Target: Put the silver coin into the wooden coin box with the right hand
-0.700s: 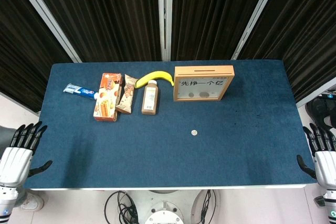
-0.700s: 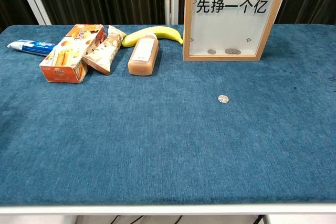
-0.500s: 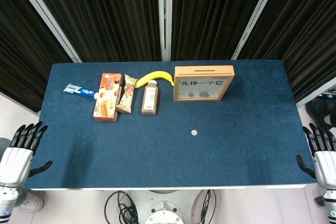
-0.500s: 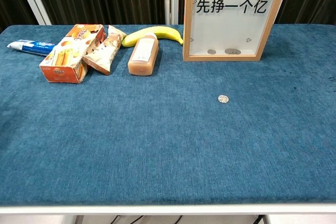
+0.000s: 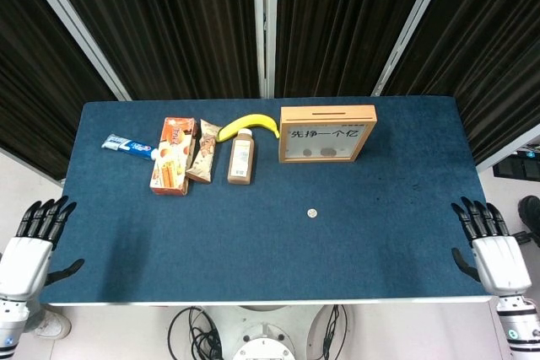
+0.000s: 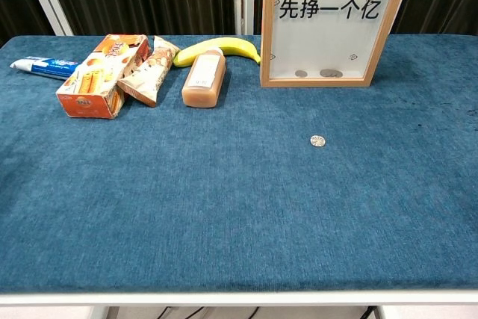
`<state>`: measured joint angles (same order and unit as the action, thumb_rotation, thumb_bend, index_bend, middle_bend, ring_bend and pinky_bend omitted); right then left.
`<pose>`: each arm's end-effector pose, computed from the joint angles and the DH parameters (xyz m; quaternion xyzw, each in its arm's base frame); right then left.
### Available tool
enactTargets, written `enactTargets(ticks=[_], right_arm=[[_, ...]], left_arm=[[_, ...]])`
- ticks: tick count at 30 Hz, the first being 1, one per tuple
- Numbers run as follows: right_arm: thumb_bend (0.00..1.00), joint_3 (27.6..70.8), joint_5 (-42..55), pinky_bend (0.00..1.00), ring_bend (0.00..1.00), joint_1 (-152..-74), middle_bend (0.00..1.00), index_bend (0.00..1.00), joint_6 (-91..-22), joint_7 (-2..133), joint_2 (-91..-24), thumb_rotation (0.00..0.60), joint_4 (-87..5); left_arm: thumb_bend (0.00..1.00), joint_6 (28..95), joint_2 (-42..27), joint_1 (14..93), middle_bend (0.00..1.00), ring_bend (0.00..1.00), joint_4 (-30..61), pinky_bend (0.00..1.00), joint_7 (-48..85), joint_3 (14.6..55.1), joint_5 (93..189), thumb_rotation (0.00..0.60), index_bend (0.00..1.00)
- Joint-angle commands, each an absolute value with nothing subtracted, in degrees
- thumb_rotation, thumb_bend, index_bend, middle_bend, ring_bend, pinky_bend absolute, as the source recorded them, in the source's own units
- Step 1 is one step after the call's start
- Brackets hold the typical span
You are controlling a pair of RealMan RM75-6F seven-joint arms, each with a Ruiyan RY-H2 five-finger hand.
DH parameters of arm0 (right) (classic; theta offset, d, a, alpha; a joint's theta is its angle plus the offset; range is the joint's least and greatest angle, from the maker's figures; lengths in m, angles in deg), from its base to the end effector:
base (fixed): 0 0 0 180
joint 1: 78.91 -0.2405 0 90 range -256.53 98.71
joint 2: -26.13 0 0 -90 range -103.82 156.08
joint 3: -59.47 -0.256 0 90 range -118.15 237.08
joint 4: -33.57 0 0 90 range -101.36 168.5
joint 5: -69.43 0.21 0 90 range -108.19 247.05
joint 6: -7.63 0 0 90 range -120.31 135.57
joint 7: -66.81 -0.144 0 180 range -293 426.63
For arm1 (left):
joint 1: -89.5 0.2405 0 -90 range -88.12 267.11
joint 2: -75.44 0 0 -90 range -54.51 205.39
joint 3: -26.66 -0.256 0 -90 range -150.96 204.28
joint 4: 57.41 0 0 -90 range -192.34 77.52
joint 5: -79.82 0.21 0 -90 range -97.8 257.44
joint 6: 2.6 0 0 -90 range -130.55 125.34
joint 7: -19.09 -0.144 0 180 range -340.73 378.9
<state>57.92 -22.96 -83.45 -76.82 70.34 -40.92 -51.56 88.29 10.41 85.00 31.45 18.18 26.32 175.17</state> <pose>-0.3206 -0.1751 0.1431 0.6552 -0.3328 0.3552 0.5777 -0.2997 0.1661 0.1553 -0.6414 -0.3238 -0.4121 0.5603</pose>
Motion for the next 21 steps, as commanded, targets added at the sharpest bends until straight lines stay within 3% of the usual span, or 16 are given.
enactTargets(ticks=[1,11,21], right_arm=[[0.3,57.26,-24.98,0.0,0.0,-87.91,0.0,0.0,-71.87,76.25,-41.05,0.6,-55.67],[0.3,54.07,-19.57,0.0,0.0,-98.29,0.0,0.01,-56.27,90.06,-46.55,0.6,-60.88],[0.3,50.88,-11.95,0.0,0.0,-106.37,0.0,0.21,-48.03,96.38,-56.5,0.6,-55.87]], left_arm=[[0.12,88.44,10.19,85.06,0.0,0.0,31.23,0.0,18.35,26.28,175.24,0.6,0.01],[0.12,89.01,9.97,85.7,0.0,0.0,29.92,0.0,19.24,26.34,174.43,0.6,0.01],[0.12,89.19,9.83,85.72,0.0,0.0,29.5,0.0,19.38,26.53,174.37,0.6,0.01]])
